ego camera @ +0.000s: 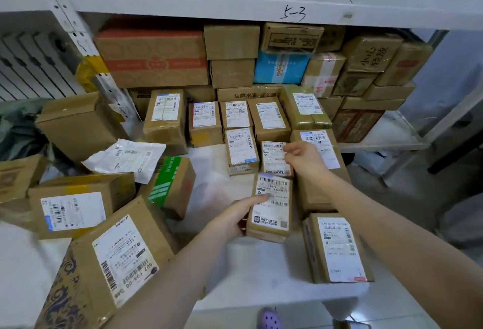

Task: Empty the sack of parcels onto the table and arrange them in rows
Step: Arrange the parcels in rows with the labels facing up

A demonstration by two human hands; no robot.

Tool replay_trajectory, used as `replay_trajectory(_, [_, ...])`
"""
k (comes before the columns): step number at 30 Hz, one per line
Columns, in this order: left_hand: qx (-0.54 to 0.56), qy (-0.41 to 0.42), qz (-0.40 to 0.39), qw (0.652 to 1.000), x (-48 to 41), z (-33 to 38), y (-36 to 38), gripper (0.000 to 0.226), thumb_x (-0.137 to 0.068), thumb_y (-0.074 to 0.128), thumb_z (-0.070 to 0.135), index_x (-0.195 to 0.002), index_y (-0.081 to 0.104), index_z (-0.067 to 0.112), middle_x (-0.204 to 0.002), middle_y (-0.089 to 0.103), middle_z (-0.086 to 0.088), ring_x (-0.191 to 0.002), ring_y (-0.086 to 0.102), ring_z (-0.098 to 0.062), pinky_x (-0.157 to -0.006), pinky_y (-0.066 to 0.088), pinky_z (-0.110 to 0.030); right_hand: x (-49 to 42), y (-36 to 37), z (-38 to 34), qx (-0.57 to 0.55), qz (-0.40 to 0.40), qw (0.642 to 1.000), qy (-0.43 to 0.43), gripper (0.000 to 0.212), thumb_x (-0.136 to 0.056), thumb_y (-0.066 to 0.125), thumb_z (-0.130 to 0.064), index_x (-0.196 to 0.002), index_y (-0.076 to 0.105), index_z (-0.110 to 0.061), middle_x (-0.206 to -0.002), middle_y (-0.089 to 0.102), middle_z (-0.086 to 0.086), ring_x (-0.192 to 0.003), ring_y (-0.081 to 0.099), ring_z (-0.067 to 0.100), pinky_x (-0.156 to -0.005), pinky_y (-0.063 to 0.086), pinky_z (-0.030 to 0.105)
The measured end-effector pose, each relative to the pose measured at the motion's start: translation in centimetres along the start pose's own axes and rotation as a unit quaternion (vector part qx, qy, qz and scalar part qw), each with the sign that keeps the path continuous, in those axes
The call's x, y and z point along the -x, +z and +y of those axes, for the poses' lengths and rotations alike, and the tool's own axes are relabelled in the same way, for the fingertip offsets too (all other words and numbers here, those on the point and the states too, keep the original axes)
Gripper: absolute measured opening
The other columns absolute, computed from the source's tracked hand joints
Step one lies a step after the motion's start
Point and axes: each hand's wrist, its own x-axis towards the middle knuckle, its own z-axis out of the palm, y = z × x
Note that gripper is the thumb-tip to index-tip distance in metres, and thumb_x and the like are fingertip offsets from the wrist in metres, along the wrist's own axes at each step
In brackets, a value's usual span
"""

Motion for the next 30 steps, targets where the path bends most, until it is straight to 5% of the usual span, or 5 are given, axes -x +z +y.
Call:
replay_trajectory(6, [0.080,0.016,0.045,0.996,-3.9,-1.0,3.4,0.035,-0.081,0.075,0.029,-0.108,0.071,0.007,-0.100,0.075,-0.014,-0.090,0.073,-0.027,-0.078,0.058,-0.038,-1.9,-0.5,1.1,0.247,0.030,0.964,-0.092,0.035,-0.084,0.063,-0.014,-0.118,0.062,-0.023,-0.115,0.058,0.004,-0.113,0.052,0.024,-0.090,0.048,0.037])
replay_trajectory(10, [0.104,0.044,0.052,0.992,-5.5,-0.1,4.9,0.031,-0.085,0.070,0.019,-0.113,0.068,0.004,-0.098,0.075,-0.013,-0.085,0.073,-0.024,-0.069,0.059,-0.033,-3.1,-1.5,1.7,0.317,0.081,0.943,-0.065,0.045,-0.083,0.064,-0.025,-0.126,0.053,-0.020,-0.127,0.044,0.009,-0.125,0.037,0.030,-0.100,0.035,0.039])
replay_trajectory(15, [0.110,0.031,0.050,0.992,-6.5,-0.3,6.0,0.032,-0.091,0.063,0.017,-0.121,0.063,0.003,-0.116,0.070,-0.017,-0.100,0.069,-0.028,-0.073,0.060,-0.035,-3.6,-1.3,2.9,0.366,0.011,0.930,-0.010,0.054,-0.084,0.065,-0.029,-0.129,0.044,-0.009,-0.136,0.035,0.013,-0.129,0.030,0.031,-0.100,0.036,0.040])
replay_trajectory(21, [-0.053,0.035,0.231,0.971,-7.8,-0.4,6.4,0.073,-0.053,0.072,0.065,-0.107,0.071,0.017,-0.110,0.070,-0.008,-0.097,0.068,-0.028,-0.087,0.057,-0.041,-4.2,-1.5,3.4,0.373,0.013,0.927,-0.035,0.048,-0.082,0.066,-0.027,-0.126,0.050,-0.015,-0.132,0.039,0.008,-0.127,0.034,0.026,-0.095,0.040,0.041])
replay_trajectory(30, [-0.113,0.065,0.254,0.958,-5.8,1.4,6.1,0.049,-0.089,0.063,0.016,-0.133,0.046,0.002,-0.127,0.056,-0.011,-0.105,0.052,-0.024,-0.082,0.038,-0.029,-3.9,-2.6,3.5,0.304,0.035,0.949,-0.075,0.043,-0.085,0.062,-0.015,-0.127,0.053,-0.013,-0.126,0.048,0.009,-0.121,0.042,0.027,-0.092,0.042,0.036])
